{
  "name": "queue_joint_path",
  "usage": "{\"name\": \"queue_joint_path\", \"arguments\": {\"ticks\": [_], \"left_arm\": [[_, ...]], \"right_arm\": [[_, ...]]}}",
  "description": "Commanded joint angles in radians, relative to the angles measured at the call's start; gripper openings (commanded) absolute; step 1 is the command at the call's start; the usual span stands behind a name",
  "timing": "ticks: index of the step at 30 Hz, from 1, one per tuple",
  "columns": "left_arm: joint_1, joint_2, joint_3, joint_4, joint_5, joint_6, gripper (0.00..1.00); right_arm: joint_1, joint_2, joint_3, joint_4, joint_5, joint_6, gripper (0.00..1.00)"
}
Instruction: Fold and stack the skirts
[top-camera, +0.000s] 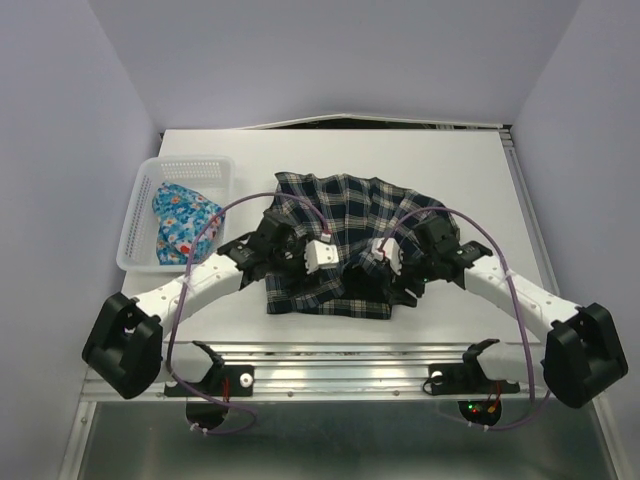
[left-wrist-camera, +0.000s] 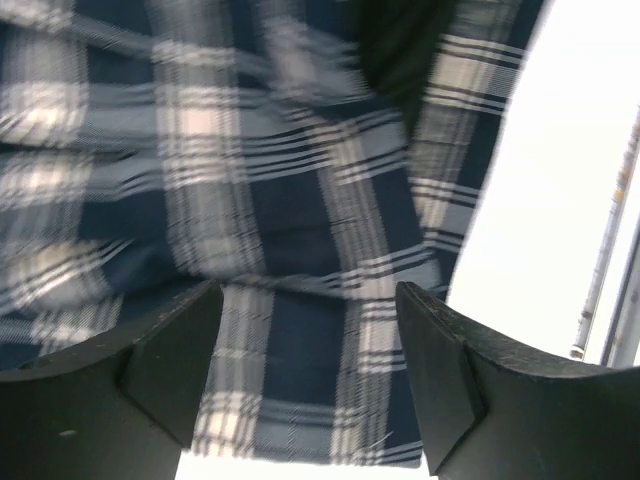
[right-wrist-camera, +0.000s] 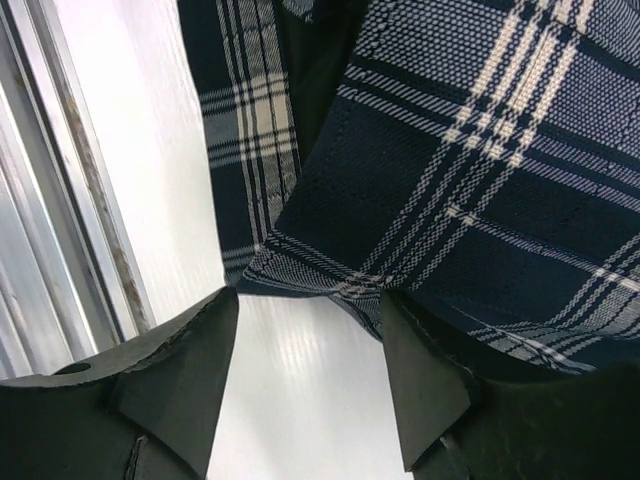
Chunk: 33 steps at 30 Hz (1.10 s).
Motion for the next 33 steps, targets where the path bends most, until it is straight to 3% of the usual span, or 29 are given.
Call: {"name": "queue_joint_path", "arguments": {"ticks": [1, 6, 14, 19, 31, 33], "left_arm": [[-0.113, -0.026, -0.060, 0.002, -0.084, 0.080, 0.75], [-0.230, 0.020, -0.069, -0.001, -0.236, 0.086, 0.71], [-0.290, 0.094, -0.049, 0.051, -0.270, 0.030, 0.73], [-0.293, 0.138, -0.012, 0.048, -0.282, -0.009, 0.69], [-0.302, 0.247, 0.064, -0.002, -0.323, -0.062, 0.35], [-0.302, 0.240, 0.063, -0.001, -0.323, -0.072, 0.22]], "right_arm": [[0.012, 0.045, 0.062, 0.121, -0.050, 0.184, 0.64], [0.012, 0.094, 0.064, 0.161, -0.044, 0.246, 0.64], [0.012, 0.134, 0.048, 0.213, 0.019, 0.374, 0.63], [0.012, 0.154, 0.030, 0.239, 0.051, 0.417, 0.63], [0.012, 0.205, 0.041, 0.224, 0.114, 0.437, 0.63], [0.012, 0.220, 0.050, 0.219, 0.126, 0.440, 0.63]]}}
